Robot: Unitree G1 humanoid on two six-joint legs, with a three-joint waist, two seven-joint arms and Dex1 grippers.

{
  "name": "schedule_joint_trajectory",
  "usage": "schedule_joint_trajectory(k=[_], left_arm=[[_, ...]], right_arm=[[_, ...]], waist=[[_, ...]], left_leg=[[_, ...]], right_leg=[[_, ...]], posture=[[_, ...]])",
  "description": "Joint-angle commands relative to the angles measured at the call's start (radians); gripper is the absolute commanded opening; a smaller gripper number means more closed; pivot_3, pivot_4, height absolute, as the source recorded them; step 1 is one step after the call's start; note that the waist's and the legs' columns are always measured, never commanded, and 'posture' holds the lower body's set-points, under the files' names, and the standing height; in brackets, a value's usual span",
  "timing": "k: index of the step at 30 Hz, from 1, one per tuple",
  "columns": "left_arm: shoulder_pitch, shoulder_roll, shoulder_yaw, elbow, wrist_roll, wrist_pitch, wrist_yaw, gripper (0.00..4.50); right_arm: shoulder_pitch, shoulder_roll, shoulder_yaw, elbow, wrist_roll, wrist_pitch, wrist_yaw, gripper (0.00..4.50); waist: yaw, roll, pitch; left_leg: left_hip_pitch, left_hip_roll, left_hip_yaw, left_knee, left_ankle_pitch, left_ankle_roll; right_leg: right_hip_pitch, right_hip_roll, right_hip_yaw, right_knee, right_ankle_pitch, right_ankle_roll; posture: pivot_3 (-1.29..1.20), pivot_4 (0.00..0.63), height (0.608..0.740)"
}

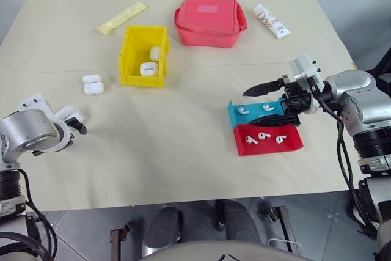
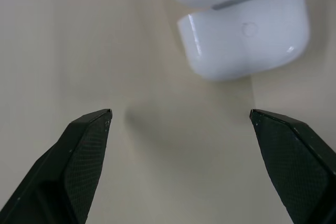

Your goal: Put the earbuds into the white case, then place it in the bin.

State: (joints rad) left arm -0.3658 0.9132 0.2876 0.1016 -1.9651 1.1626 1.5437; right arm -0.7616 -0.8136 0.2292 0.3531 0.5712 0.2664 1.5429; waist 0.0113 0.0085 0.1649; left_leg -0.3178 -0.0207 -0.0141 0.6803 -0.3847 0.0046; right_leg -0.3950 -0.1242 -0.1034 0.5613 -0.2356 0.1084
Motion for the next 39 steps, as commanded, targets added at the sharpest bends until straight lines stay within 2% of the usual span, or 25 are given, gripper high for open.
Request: schedule_joint_trajectory(k=[1, 4, 7, 15, 20, 24, 28, 31, 39], left_arm=[[0.000, 0.068, -0.024, 0.035, -0.004, -0.028, -0.034, 4.47], [-0.020, 0.102, -0.045, 0.061, 0.043, -0.026, -0.092, 4.47], [-0.067, 0.127, -0.067, 0.114, 0.158, -0.003, -0.201, 4.47], [-0.160, 0.123, -0.067, 0.197, 0.366, 0.071, -0.361, 4.47], [-0.156, 0.142, -0.027, 0.165, 0.357, 0.161, -0.389, 4.47], [-0.143, 0.236, -0.042, 0.111, 0.322, 0.307, -0.531, 4.47], [-0.201, 0.289, -0.066, 0.126, 0.363, 0.379, -0.652, 4.47], [-0.294, 0.278, -0.090, 0.168, 0.437, 0.412, -0.723, 4.47], [-0.467, 0.157, -0.112, 0.308, 0.701, 0.452, -0.848, 4.47]], right_arm=[[-0.008, -0.014, -0.039, -0.022, 0.003, 0.005, 0.071, 4.50], [-0.008, -0.013, -0.042, -0.023, 0.001, 0.007, 0.071, 4.50], [-0.005, -0.010, -0.050, -0.030, -0.001, 0.013, 0.071, 4.50], [0.001, -0.013, -0.061, -0.036, -0.005, 0.021, 0.071, 4.50], [0.007, -0.017, -0.072, -0.041, -0.010, 0.027, 0.071, 4.50], [0.008, -0.014, -0.080, -0.039, -0.020, 0.030, 0.071, 4.50], [0.002, -0.008, -0.080, -0.027, -0.027, 0.027, 0.071, 4.50], [-0.005, 0.001, -0.079, -0.019, -0.034, 0.024, 0.070, 4.50], [-0.008, 0.014, -0.086, -0.019, -0.040, 0.024, 0.068, 4.50]], waist=[[-0.005, 0.000, 0.000], [-0.008, 0.000, 0.000], [-0.007, 0.000, 0.000], [-0.011, 0.000, 0.001], [-0.012, 0.000, 0.001], [-0.013, -0.002, 0.002], [-0.010, -0.001, 0.003], [-0.007, -0.001, 0.003], [-0.013, -0.001, 0.003]], left_leg=[[0.000, 0.000, 0.000, 0.000, 0.000, 0.000], [0.000, 0.000, -0.001, -0.001, 0.000, 0.000], [-0.001, -0.001, -0.002, -0.001, 0.000, 0.000], [-0.001, -0.001, -0.001, -0.001, 0.000, 0.000], [-0.001, 0.001, -0.002, -0.001, 0.000, 0.000], [-0.001, 0.002, -0.002, -0.001, 0.000, 0.000], [-0.001, 0.002, -0.002, -0.002, -0.003, -0.005], [-0.002, 0.002, -0.003, -0.002, -0.003, -0.005], [-0.001, 0.000, -0.002, -0.002, -0.001, -0.002]], right_leg=[[0.000, 0.001, 0.000, -0.001, 0.000, 0.000], [0.000, 0.001, 0.000, -0.001, 0.000, 0.000], [0.000, 0.001, -0.001, -0.001, 0.000, 0.000], [-0.001, 0.007, -0.001, -0.002, 0.000, 0.000], [-0.002, 0.007, 0.000, -0.002, 0.000, 0.000], [-0.002, 0.007, 0.000, -0.002, 0.000, 0.000], [-0.002, 0.006, 0.000, -0.002, 0.000, 0.000], [-0.002, 0.006, -0.001, -0.002, 0.000, 0.000], [-0.002, 0.009, -0.002, -0.002, 0.000, 0.000]], posture=[[0.00, 0.150, 0.740], [0.00, 0.150, 0.740], [0.00, 0.150, 0.740], [0.00, 0.150, 0.740], [0.00, 0.150, 0.740], [0.00, 0.150, 0.740], [0.00, 0.150, 0.740], [0.00, 0.150, 0.740], [0.00, 0.150, 0.740]])
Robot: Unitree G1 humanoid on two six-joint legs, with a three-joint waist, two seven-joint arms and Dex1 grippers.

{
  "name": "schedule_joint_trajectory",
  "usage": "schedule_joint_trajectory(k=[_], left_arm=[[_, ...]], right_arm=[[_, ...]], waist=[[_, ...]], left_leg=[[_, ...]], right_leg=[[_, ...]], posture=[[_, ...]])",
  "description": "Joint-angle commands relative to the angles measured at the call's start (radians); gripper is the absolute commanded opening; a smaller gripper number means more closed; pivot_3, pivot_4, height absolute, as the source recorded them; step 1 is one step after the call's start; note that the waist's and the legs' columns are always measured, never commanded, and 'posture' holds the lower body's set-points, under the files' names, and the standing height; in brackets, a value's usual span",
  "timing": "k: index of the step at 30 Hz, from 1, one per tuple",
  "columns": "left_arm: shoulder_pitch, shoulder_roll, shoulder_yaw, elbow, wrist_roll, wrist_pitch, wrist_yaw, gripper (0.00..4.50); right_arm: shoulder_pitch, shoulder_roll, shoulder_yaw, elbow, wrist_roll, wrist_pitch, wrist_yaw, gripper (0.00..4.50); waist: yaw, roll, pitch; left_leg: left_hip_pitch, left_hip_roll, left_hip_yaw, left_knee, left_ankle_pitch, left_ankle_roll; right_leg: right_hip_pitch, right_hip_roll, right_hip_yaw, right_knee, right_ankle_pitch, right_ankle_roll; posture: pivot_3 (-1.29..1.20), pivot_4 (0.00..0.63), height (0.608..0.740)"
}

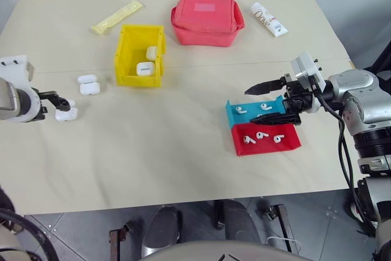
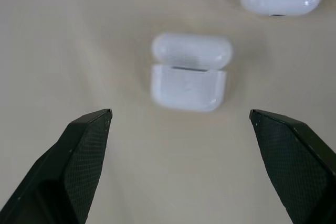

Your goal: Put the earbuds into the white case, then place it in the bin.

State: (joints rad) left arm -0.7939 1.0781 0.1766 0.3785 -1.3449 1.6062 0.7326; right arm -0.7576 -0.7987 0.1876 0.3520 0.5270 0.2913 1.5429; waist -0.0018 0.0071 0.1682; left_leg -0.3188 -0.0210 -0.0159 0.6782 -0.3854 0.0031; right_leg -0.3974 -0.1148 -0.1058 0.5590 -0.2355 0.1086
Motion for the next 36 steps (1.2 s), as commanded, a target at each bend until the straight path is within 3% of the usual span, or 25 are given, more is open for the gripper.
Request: schedule_joint_trajectory(k=[1, 21, 36], left_arm=[[-0.047, -0.024, -0.008, 0.045, 0.108, 0.008, -0.055, 4.47], [-0.195, -0.123, -0.130, 0.206, 0.713, -0.032, -0.545, 4.47], [-0.274, -0.186, -0.204, 0.418, 1.001, -0.174, -0.820, 4.47]], right_arm=[[-0.009, -0.003, -0.046, -0.020, 0.004, -0.001, 0.067, 4.50], [0.050, -0.028, -0.090, -0.082, 0.008, 0.035, 0.047, 4.50], [0.074, -0.039, -0.116, -0.117, 0.005, 0.062, 0.037, 4.50]], waist=[[0.000, 0.000, 0.000], [0.002, -0.002, 0.001], [0.006, -0.002, 0.001]], left_leg=[[0.000, 0.000, 0.000, 0.000, 0.000, 0.000], [-0.001, 0.000, 0.001, 0.001, 0.000, 0.000], [-0.001, 0.001, 0.001, 0.001, 0.001, 0.001]], right_leg=[[0.000, 0.000, 0.000, 0.000, 0.000, 0.000], [0.000, 0.000, 0.000, 0.000, 0.000, 0.000], [0.000, -0.001, -0.001, 0.000, 0.000, 0.001]], posture=[[0.00, 0.150, 0.740], [0.00, 0.150, 0.740], [0.00, 0.150, 0.740]])
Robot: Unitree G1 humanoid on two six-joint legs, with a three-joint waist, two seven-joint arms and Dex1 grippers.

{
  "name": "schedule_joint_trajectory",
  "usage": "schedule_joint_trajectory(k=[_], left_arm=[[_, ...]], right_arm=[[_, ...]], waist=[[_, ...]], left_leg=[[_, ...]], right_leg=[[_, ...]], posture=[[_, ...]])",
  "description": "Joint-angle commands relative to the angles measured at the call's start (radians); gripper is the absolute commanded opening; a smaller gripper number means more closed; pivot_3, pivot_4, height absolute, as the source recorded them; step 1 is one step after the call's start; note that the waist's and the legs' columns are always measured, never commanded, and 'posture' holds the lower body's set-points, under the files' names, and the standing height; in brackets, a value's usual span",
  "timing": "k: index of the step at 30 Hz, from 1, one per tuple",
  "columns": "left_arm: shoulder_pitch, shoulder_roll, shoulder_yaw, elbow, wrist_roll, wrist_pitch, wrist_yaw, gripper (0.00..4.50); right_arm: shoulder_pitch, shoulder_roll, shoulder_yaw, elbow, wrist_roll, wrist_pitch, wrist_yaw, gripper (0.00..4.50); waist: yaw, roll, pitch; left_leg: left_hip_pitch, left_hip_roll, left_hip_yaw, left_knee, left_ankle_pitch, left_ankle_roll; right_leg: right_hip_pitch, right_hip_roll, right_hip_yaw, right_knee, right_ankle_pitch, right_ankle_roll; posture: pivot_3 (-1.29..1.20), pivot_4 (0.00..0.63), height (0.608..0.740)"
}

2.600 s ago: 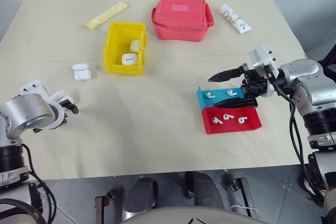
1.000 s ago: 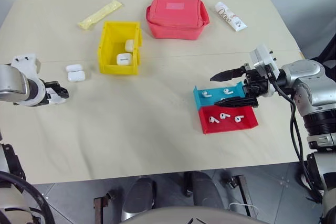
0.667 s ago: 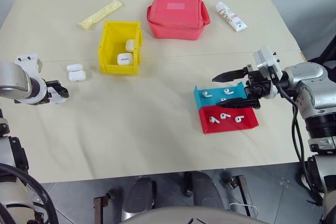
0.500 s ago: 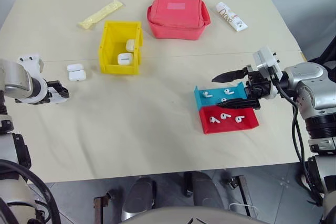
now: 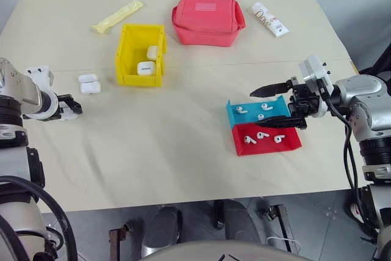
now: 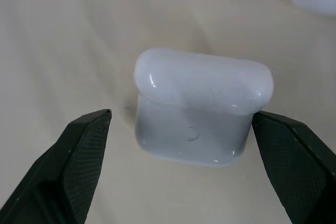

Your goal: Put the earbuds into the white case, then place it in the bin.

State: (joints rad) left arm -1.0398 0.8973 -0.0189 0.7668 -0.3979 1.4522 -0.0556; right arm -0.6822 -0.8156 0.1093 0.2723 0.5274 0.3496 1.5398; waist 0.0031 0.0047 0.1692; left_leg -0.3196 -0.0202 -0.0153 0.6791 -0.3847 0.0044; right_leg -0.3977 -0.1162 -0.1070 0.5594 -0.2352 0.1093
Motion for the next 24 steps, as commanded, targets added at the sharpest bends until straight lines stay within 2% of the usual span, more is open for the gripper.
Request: schedule_joint_trajectory(k=[1, 7, 14, 24], left_arm=[[-0.035, -0.009, -0.012, 0.040, 0.066, -0.018, -0.048, 4.47], [-0.061, -0.031, -0.015, 0.104, 0.146, -0.037, -0.110, 4.47], [-0.067, -0.038, -0.073, 0.128, 0.205, -0.005, -0.192, 4.47], [-0.073, -0.059, -0.086, 0.176, 0.276, -0.025, -0.242, 4.47]], right_arm=[[-0.001, -0.023, -0.039, -0.039, 0.005, 0.006, 0.040, 4.50], [0.003, -0.027, -0.041, -0.042, 0.005, 0.007, 0.039, 4.50], [0.009, -0.030, -0.043, -0.050, 0.004, 0.005, 0.037, 4.50], [0.016, -0.031, -0.048, -0.062, 0.006, 0.009, 0.031, 4.50]], waist=[[0.001, 0.000, 0.000], [0.008, 0.000, 0.000], [0.011, 0.000, 0.000], [0.010, 0.000, 0.000]], left_leg=[[0.000, 0.000, 0.000, 0.000, 0.000, 0.000], [0.000, 0.000, 0.000, 0.000, 0.000, 0.000], [0.000, 0.000, 0.001, 0.000, 0.000, 0.000], [0.000, 0.001, 0.001, 0.000, 0.000, 0.000]], right_leg=[[0.000, 0.000, 0.000, 0.000, 0.000, 0.000], [0.000, -0.001, 0.000, 0.000, 0.000, 0.000], [0.000, -0.001, 0.000, 0.001, 0.000, 0.001], [0.000, -0.001, 0.001, 0.001, 0.000, 0.001]], posture=[[0.00, 0.150, 0.740], [0.00, 0.150, 0.740], [0.00, 0.150, 0.740], [0.00, 0.150, 0.740]])
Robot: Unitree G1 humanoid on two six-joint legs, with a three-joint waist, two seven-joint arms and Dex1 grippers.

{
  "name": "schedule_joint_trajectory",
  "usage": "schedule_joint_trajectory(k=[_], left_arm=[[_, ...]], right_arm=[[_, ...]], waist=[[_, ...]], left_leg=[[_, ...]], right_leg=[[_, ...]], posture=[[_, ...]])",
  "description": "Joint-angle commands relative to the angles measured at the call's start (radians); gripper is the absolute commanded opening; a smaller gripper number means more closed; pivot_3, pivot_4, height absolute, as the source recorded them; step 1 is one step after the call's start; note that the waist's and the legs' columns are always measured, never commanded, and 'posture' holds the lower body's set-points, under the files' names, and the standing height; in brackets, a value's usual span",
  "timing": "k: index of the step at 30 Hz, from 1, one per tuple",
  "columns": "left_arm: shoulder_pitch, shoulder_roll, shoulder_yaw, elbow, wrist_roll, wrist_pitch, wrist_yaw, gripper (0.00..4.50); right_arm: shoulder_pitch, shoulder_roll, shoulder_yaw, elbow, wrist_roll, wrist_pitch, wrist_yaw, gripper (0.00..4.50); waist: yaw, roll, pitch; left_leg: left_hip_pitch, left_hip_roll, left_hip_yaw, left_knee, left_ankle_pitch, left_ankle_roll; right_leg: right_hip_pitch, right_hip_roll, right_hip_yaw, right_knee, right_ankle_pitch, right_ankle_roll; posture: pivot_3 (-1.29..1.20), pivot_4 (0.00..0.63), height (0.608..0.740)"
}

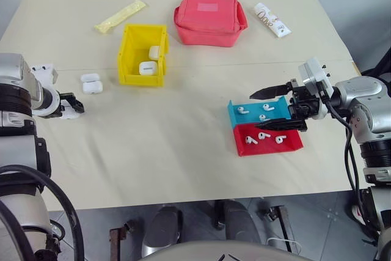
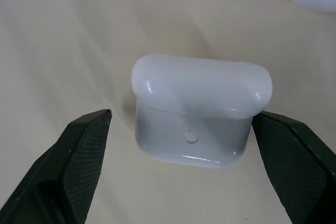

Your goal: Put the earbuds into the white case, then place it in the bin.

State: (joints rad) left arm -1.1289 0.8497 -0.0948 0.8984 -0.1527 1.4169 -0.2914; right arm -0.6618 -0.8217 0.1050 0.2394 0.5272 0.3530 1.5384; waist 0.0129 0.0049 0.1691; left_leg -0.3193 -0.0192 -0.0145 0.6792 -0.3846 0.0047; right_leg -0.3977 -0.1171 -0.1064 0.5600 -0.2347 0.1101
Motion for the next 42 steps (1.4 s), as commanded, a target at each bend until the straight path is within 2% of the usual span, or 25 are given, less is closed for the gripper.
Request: schedule_joint_trajectory(k=[1, 3, 7, 11, 13, 18, 20, 21, 25, 28, 31, 36, 42], left_arm=[[0.015, -0.013, -0.009, 0.048, 0.037, 0.008, -0.008, 4.29], [0.015, -0.016, -0.007, 0.054, 0.046, 0.011, -0.012, 3.90], [0.020, -0.016, 0.009, 0.049, 0.053, 0.023, -0.014, 2.82], [0.068, -0.006, 0.066, -0.051, 0.041, 0.043, -0.014, 2.82], [0.140, -0.013, 0.143, -0.217, 0.016, -0.007, -0.015, 2.82], [0.379, 0.003, 0.224, -0.719, -0.091, -0.074, -0.144, 2.82], [0.461, 0.009, 0.263, -0.865, -0.135, -0.097, -0.187, 2.82], [0.521, -0.009, 0.331, -0.971, -0.187, -0.144, -0.230, 2.82], [0.637, -0.068, 0.486, -1.170, -0.304, -0.250, -0.299, 2.82], [0.663, -0.123, 0.540, -1.220, -0.372, -0.392, -0.360, 2.82], [0.635, -0.217, 0.535, -1.189, -0.404, -0.671, -0.464, 2.82], [0.578, -0.298, 0.412, -1.055, -0.363, -1.003, -0.633, 2.82], [0.542, -0.361, 0.288, -0.948, -0.343, -1.164, -0.720, 2.82]], right_arm=[[-0.004, -0.026, -0.044, -0.029, 0.006, 0.006, 0.032, 4.50], [-0.003, -0.028, -0.045, -0.029, 0.005, 0.005, 0.033, 4.50], [-0.004, -0.030, -0.046, -0.026, 0.002, 0.004, 0.030, 4.50], [-0.004, -0.038, -0.051, -0.025, 0.000, 0.005, 0.024, 4.50], [0.002, -0.045, -0.057, -0.033, 0.002, 0.010, 0.016, 4.50], [0.021, -0.063, -0.088, -0.062, 0.010, 0.028, -0.001, 4.50], [0.035, -0.068, -0.101, -0.082, 0.014, 0.037, -0.009, 4.50], [0.057, -0.076, -0.119, -0.108, 0.022, 0.047, -0.022, 4.50], [0.119, -0.097, -0.171, -0.178, 0.039, 0.076, -0.055, 4.50], [0.173, -0.107, -0.212, -0.240, 0.055, 0.104, -0.085, 4.50], [0.223, -0.108, -0.252, -0.304, 0.076, 0.138, -0.128, 4.50], [0.304, -0.086, -0.326, -0.410, 0.112, 0.203, -0.254, 4.50], [0.395, -0.042, -0.406, -0.534, 0.158, 0.279, -0.438, 4.50]], waist=[[0.000, 0.000, 0.000], [0.000, 0.001, 0.000], [-0.001, 0.002, -0.001], [-0.003, 0.002, -0.001], [-0.008, 0.003, -0.002], [0.002, 0.003, -0.001], [0.007, 0.000, 0.000], [0.008, 0.000, 0.001], [0.011, 0.000, 0.001], [0.013, 0.000, 0.001], [0.015, 0.000, 0.001], [0.018, 0.000, 0.001], [0.016, -0.001, 0.002]], left_leg=[[0.000, 0.000, 0.000, 0.000, 0.000, 0.000], [0.000, 0.000, 0.000, 0.000, 0.000, 0.000], [0.000, 0.001, 0.000, 0.000, 0.000, 0.000], [0.001, 0.001, 0.000, -0.001, 0.000, 0.000], [0.001, 0.002, 0.000, -0.001, 0.000, 0.000], [-0.001, 0.003, -0.002, 0.001, 0.000, 0.000], [-0.003, 0.003, -0.003, 0.002, 0.000, 0.000], [-0.003, 0.003, -0.004, 0.002, 0.000, 0.000], [-0.005, 0.001, -0.004, 0.002, 0.000, 0.000], [-0.004, 0.001, -0.004, 0.002, -0.001, -0.002], [-0.002, 0.000, -0.004, 0.002, -0.002, -0.003], [-0.002, 0.000, -0.004, 0.002, 0.001, 0.001], [-0.003, -0.001, -0.002, 0.002, 0.001, 0.003]], right_leg=[[0.000, 0.000, 0.000, 0.000, 0.000, 0.000], [0.000, 0.000, 0.000, 0.000, 0.000, 0.000], [0.000, 0.000, 0.000, 0.000, 0.000, 0.000], [0.000, 0.000, 0.000, 0.000, 0.000, 0.000], [0.000, 0.000, 0.000, 0.001, 0.000, 0.000], [0.000, -0.002, 0.002, 0.000, 0.000, 0.000], [0.000, -0.005, 0.004, 0.000, 0.000, 0.000], [0.000, -0.009, 0.003, 0.000, 0.000, 0.000], [0.000, -0.013, 0.001, -0.003, 0.000, 0.000], [0.001, -0.013, 0.000, -0.002, 0.000, 0.000], [0.003, -0.013, -0.001, -0.002, 0.000, 0.000], [0.003, -0.012, -0.002, -0.003, 0.000, 0.000], [0.003, -0.009, -0.005, -0.004, 0.001, 0.002]], posture=[[0.00, 0.150, 0.740], [0.00, 0.150, 0.740], [0.00, 0.150, 0.740], [0.00, 0.150, 0.740], [0.00, 0.150, 0.740], [0.00, 0.150, 0.740], [0.00, 0.150, 0.740], [0.00, 0.150, 0.740], [0.00, 0.150, 0.740], [0.00, 0.150, 0.740], [0.00, 0.150, 0.740], [0.00, 0.150, 0.740], [0.00, 0.150, 0.740]])
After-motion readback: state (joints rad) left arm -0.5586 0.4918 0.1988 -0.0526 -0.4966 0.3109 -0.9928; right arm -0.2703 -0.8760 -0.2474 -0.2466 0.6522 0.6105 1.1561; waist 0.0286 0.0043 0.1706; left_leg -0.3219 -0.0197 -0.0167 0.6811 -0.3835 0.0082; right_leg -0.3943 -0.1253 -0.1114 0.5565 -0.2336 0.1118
